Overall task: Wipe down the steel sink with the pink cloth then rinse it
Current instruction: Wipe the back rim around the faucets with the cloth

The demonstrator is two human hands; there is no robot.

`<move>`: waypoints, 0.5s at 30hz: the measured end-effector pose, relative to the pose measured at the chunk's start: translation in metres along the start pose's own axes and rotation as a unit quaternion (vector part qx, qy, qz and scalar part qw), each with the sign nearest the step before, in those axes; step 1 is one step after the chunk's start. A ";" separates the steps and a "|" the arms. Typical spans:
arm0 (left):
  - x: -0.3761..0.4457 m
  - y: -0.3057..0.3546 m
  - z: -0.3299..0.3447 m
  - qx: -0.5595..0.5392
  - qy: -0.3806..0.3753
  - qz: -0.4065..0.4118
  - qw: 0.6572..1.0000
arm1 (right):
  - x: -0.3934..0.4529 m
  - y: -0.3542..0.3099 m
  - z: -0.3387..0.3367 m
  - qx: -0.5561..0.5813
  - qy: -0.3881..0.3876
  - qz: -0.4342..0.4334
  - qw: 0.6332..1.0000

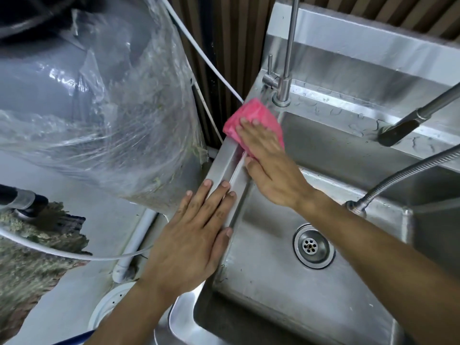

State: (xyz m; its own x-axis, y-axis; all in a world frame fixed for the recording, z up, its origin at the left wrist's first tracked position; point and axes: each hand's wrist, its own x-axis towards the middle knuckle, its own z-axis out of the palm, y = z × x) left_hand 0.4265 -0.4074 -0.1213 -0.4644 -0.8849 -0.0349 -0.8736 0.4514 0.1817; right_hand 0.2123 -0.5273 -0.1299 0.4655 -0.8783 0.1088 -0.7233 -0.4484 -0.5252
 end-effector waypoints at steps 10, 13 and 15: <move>0.029 -0.006 -0.010 -0.022 0.027 0.025 0.999 | 0.083 0.007 -0.013 -0.065 0.057 0.089 0.992; 0.038 -0.008 -0.005 -0.028 0.010 0.007 1.000 | 0.066 -0.009 -0.006 -0.028 0.063 0.143 0.987; 0.036 -0.009 0.001 -0.018 0.010 0.003 1.000 | 0.051 -0.006 -0.007 -0.049 0.024 0.109 0.993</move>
State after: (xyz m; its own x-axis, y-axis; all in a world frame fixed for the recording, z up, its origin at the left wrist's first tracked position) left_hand 0.4173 -0.4428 -0.1251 -0.4671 -0.8841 -0.0149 -0.8645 0.4532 0.2174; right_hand 0.2369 -0.5709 -0.1153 0.2700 -0.9619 0.0431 -0.8511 -0.2594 -0.4564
